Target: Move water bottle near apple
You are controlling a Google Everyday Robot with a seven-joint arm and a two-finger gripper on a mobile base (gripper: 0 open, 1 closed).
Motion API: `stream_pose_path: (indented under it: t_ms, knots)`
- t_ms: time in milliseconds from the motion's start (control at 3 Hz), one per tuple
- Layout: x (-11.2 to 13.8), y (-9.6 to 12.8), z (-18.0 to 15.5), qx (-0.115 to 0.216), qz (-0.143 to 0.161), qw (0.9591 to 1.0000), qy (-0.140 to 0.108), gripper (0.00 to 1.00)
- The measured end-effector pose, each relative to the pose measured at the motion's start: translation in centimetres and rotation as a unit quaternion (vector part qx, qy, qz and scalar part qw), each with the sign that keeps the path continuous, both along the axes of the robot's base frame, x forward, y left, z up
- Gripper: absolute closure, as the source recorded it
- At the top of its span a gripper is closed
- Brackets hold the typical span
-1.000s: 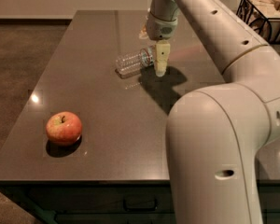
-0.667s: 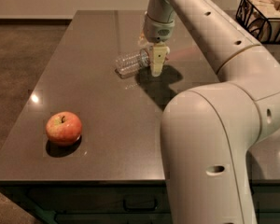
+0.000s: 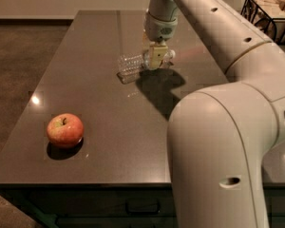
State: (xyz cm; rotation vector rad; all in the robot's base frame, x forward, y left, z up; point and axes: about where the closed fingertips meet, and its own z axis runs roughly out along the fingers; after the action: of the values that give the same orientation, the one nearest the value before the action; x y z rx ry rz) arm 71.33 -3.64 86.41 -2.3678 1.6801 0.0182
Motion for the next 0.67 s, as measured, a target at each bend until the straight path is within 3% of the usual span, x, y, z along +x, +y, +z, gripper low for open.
stream_pose_path:
  t_ms: [333,667]
  knots:
    - [-2.8,0.8,1.8,0.016,0.028,0.9994,-0.009,0.88]
    - [-7.5,2.0,3.2,0.034,0.067,0.9972,-0.009,1.0]
